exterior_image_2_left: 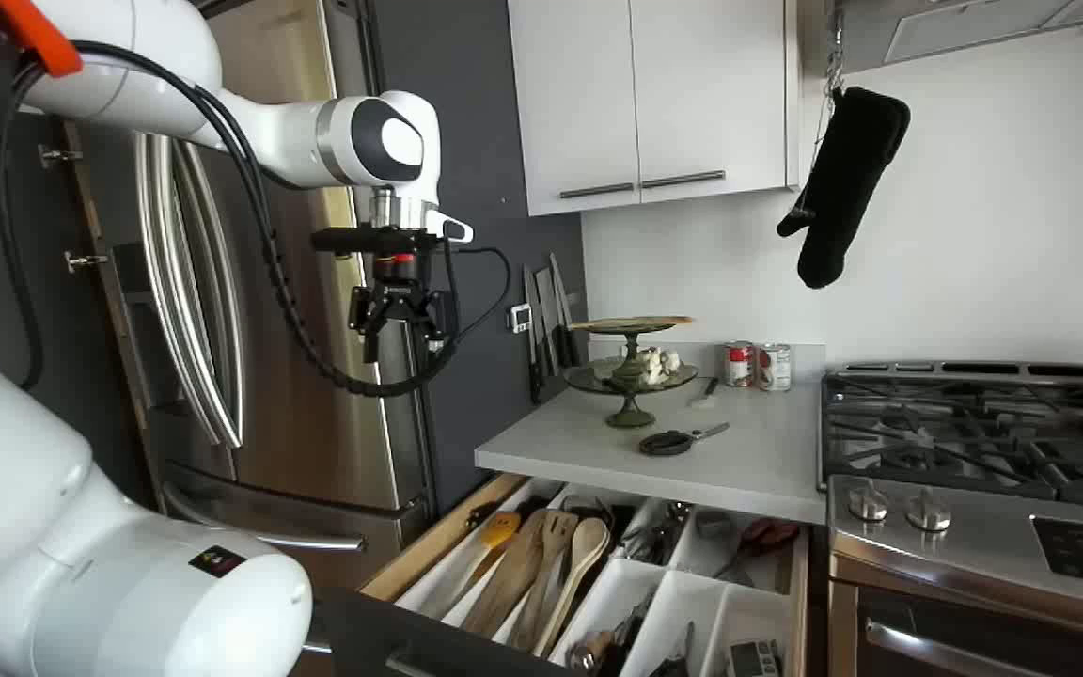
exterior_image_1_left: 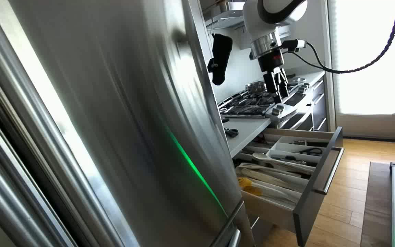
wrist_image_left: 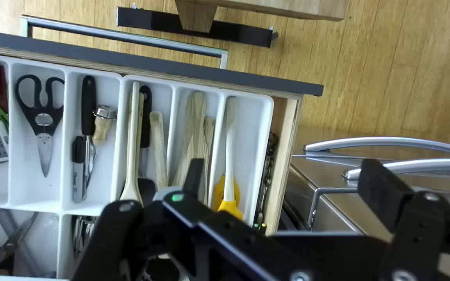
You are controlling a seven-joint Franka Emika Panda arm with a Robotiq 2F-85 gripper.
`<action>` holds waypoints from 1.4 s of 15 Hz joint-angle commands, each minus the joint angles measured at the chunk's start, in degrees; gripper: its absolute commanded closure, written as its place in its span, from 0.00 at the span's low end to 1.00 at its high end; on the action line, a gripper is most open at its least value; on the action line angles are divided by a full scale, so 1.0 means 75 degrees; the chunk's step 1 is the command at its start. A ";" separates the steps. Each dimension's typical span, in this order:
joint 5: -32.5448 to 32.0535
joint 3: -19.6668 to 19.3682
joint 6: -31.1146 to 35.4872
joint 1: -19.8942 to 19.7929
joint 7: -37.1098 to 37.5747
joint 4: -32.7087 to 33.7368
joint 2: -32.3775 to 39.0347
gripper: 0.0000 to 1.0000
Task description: Put the straight spatula in the open drawer
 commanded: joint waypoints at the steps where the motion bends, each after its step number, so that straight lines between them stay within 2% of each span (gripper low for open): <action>1: 0.0022 0.0051 -0.0014 -0.0065 -0.0024 0.0014 0.0005 0.00; 8: 0.0022 0.0051 -0.0014 -0.0065 -0.0024 0.0014 0.0005 0.00; 12: -0.0547 -0.0434 0.0515 -0.0450 -0.0665 -0.0514 -0.0126 0.00; 15: -0.1470 -0.1002 0.1184 -0.0636 -0.2152 -0.0849 -0.0073 0.00; 17: -0.2125 -0.1317 0.1954 -0.0776 -0.2953 -0.0948 0.0121 0.00; 19: -0.2369 -0.1645 0.2796 -0.0856 -0.3474 -0.0831 0.0413 0.00; 21: -0.2242 -0.1893 0.3600 -0.0784 -0.4053 -0.0656 0.0694 0.00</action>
